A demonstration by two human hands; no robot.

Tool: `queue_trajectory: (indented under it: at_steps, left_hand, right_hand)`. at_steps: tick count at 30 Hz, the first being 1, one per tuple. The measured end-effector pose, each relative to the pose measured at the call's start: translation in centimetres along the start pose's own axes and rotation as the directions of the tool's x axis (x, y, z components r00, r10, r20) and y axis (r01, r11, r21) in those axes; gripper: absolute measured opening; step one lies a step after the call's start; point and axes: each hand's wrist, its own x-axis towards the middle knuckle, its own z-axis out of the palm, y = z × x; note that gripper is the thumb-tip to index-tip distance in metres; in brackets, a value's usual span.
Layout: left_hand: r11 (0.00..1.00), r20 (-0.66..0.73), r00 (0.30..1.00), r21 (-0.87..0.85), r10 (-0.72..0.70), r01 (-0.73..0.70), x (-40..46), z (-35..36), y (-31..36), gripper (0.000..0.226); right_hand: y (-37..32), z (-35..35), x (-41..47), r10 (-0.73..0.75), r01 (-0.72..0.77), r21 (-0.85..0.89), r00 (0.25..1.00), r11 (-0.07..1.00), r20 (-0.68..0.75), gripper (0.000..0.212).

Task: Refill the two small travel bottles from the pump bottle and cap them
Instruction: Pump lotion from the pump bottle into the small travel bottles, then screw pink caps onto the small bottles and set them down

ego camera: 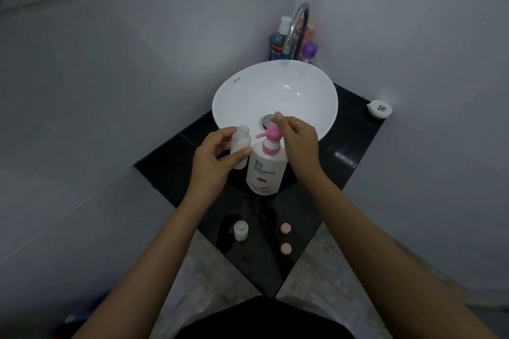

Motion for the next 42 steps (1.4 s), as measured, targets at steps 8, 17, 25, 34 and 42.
queue_trajectory:
  at_steps: [8,17,25,34,42]
  left_hand:
    - [0.995,0.137,0.988,-0.05,-0.077,0.084,-4.3,0.5,-1.5,0.041]
    - [0.979,0.19,0.961,0.081,-0.199,0.187,-8.0,1.0,-4.5,0.041]
    - [0.972,0.194,0.954,0.096,-0.229,0.214,-8.6,0.7,-4.6,0.042]
    - [0.968,0.23,0.944,0.138,-0.238,0.21,-8.3,1.1,-3.9,0.044]
    - [0.974,0.202,0.953,0.049,-0.228,0.223,-7.9,1.2,-3.1,0.044]
  right_hand:
    - [4.5,-4.7,-6.3,-0.012,-0.001,-0.091,0.99,0.996,-0.142,0.012]
    - [14.2,-4.3,-10.4,0.289,-0.121,-0.707,0.949,0.697,0.123,0.04]
    - [15.6,-3.3,-9.7,0.454,-0.1,-0.811,0.865,0.576,0.216,0.035]
    - [16.2,-3.9,-9.5,0.479,-0.232,-0.704,0.86,0.671,0.173,0.022]
    - [11.1,-5.2,-9.0,0.434,-0.375,-0.311,0.889,0.873,0.146,0.006]
